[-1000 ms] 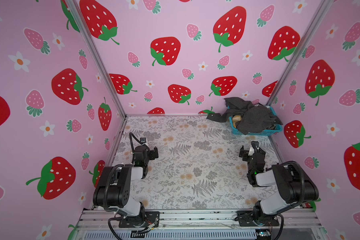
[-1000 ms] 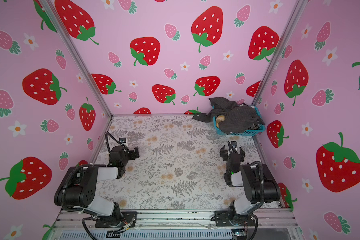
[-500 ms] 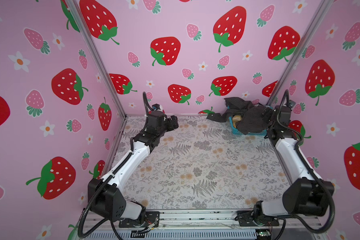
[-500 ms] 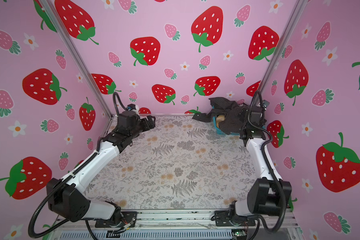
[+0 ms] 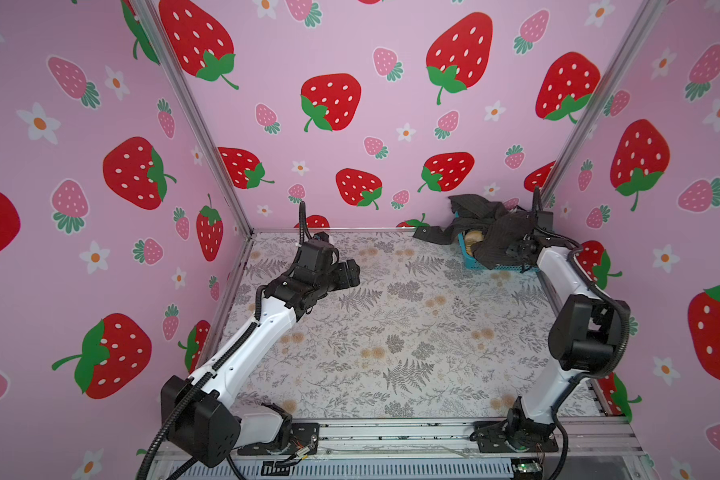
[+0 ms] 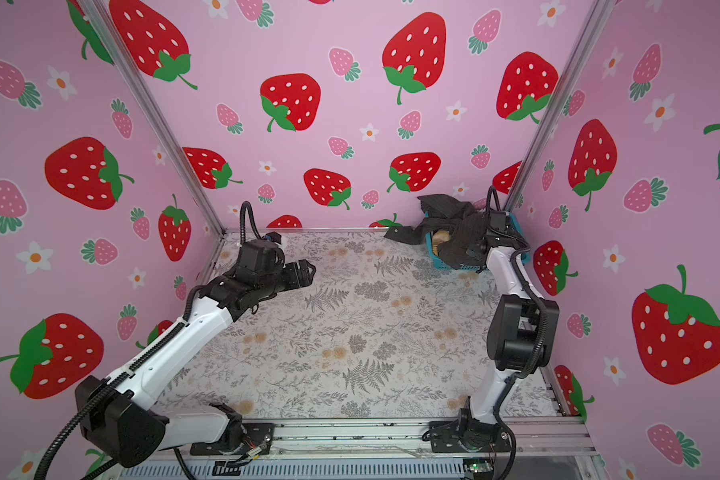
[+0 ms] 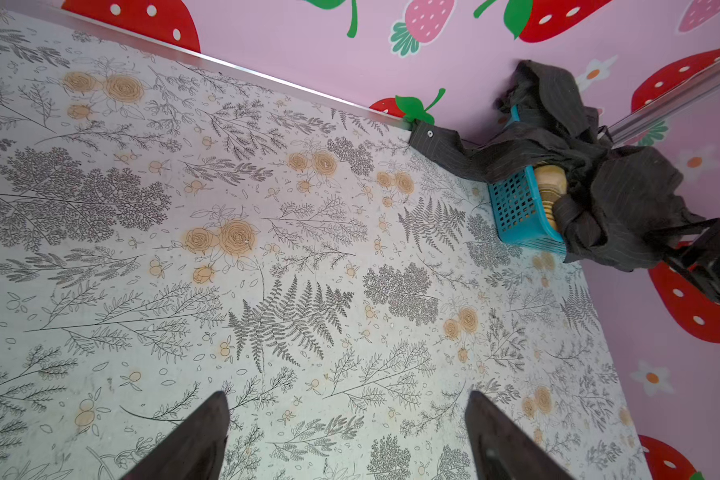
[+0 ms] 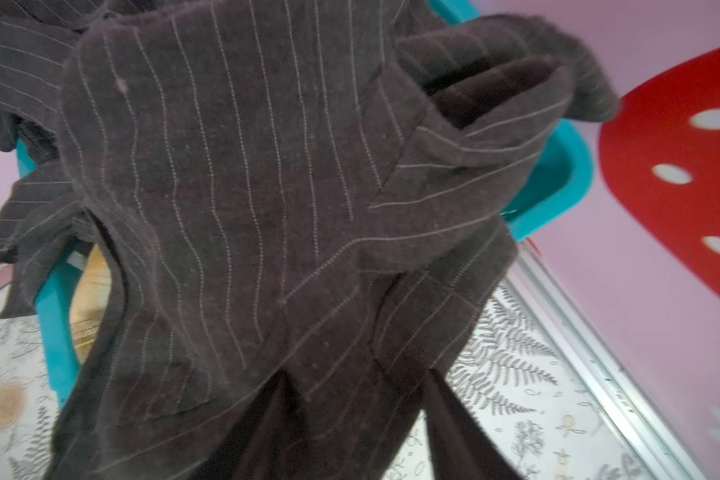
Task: Fold and stack the long sleeve shirts
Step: 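Grasp the grey pinstriped shirt in the basket with right gripper while left arm reaches, then pull the shirt out and drop it onto the table with the right gripper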
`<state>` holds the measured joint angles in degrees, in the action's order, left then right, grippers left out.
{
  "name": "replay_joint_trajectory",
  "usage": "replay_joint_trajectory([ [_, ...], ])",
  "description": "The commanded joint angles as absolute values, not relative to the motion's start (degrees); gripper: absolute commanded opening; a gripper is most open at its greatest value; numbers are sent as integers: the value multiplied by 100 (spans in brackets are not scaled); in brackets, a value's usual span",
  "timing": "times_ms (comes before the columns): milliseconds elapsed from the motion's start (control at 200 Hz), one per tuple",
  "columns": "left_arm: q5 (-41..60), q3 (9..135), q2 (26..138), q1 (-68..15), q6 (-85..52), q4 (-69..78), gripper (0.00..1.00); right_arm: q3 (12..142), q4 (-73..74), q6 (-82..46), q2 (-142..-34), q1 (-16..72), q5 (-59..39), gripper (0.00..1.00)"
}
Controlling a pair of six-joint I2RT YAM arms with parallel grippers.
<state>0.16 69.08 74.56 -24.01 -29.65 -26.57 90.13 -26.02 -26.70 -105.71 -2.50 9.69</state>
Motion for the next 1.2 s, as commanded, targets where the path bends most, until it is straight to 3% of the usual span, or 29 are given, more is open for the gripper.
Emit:
replay_joint_trajectory([
  [0,-44,6996,7321,-2397,-2887,-3053,88,9287,-2579,-2545,-10486,-243,305,13],
  [80,-87,7051,7235,-2399,-2942,-3052,87,9334,-2513,-2453,-10121,-130,31,0],
  [185,-105,7192,7160,-2394,-3020,-3103,85,9334,-2340,-2082,-9453,289,-595,0],
  [330,-186,7366,6948,-2389,-3177,-3325,83,9428,-2372,-1600,-8475,1608,-906,0],
  [490,-565,7312,6451,-2373,-3318,-3565,82,9373,-2077,-1940,-7857,2671,-2114,0],
  [660,-775,7061,5927,-2303,-3452,-3686,82,9157,-1290,-2435,-7555,3057,-3316,0],
  [1036,-957,6451,5863,-2271,-3691,-3656,83,8211,-1127,-2565,-7988,2679,-2398,0],
  [1081,-865,6390,6005,-2270,-3714,-3556,83,7965,-1240,-2607,-8054,2518,-1921,3],
  [1116,-779,6360,6128,-2269,-3739,-3497,83,7803,-1436,-2646,-8110,2391,-1471,11],
  [1191,-581,6356,6458,-2268,-3801,-3408,82,7558,-2042,-2800,-8331,1975,-698,49],
])
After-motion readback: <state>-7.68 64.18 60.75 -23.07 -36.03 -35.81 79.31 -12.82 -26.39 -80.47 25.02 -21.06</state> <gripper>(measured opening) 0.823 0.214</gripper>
